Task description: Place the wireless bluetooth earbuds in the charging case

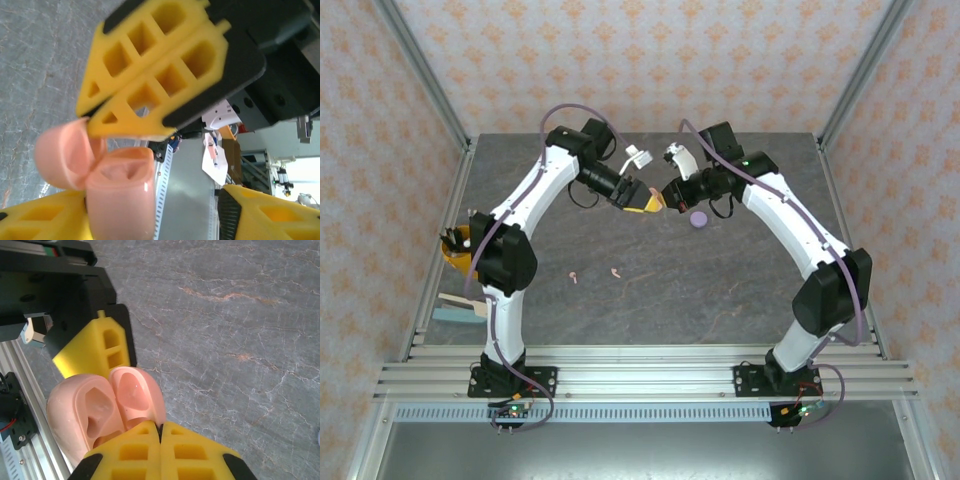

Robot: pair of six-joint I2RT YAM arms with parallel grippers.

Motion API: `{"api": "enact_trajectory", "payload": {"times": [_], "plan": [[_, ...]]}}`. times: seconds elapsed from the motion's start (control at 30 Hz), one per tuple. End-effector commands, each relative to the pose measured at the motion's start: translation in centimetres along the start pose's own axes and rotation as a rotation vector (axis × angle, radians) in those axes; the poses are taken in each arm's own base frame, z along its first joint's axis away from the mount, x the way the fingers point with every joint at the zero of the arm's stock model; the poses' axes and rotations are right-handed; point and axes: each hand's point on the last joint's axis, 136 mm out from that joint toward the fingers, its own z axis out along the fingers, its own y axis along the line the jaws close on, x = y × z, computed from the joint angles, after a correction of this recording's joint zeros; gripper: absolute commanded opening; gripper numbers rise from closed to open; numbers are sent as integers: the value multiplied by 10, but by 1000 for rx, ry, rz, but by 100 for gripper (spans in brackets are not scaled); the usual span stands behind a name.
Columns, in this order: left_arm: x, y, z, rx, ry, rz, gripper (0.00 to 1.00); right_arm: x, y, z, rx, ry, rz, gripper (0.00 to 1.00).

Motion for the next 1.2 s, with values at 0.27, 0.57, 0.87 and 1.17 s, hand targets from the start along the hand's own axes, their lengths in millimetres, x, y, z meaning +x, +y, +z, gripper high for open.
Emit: {"api": "enact_trajectory", "payload": {"times": [0.27,0.57,0.87,1.17], "plan": [[1,-1,2,46,16,-5,57,-8,3,-6,14,-21,-28,0],[-3,4,3,48,14,-11,51,-7,4,-5,15,-14,-33,0],[-6,7,4,45,7,-16,41,-5,4,-5,17,-12,-36,0],[-11,10,5,42,-4,-20,28,-4,5,-8,23,-16,-40,0]]}}
